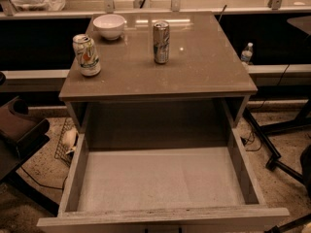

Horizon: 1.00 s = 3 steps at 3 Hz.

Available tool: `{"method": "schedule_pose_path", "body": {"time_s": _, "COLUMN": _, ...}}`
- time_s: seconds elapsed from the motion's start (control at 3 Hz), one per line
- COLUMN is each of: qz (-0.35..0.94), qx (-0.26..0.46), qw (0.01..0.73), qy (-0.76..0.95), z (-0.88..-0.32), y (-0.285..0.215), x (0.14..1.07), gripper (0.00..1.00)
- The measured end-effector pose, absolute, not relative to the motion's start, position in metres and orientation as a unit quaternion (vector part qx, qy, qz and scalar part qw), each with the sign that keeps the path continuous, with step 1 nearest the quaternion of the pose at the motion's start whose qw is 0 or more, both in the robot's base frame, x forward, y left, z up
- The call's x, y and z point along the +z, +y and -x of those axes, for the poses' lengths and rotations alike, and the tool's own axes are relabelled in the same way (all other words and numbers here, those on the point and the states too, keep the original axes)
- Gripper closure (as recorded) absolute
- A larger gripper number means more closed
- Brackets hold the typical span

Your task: Close top drawer

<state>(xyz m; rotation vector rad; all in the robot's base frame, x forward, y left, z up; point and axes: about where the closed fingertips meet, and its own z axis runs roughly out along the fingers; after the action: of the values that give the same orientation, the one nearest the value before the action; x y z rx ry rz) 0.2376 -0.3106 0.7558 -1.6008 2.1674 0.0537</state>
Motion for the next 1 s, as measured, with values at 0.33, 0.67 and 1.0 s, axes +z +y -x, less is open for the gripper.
{"method": "schedule_pose_path", "body": {"time_s": 0.33, "qz": 0.586, "qx": 0.034, "qw": 0.227, "qy": 0.777, "z": -0.233, "y": -0.298, "x": 0.729, "gripper": 1.0}}
{"method": "schedule_pose_path", "body": {"time_s": 0.67, "qz": 0.605, "qx": 0.065, "qw": 0.248, "qy": 0.754, "z": -0.229, "y": -0.267, "x": 0.677, "gripper": 1.0}}
{"method": "schedule_pose_path", "body": {"time_s": 1.0, "qz": 0.624, "qx": 0.092, "qw": 0.273, "qy": 0.726, "z": -0.238, "y": -0.237, "x": 0.647, "gripper": 1.0}}
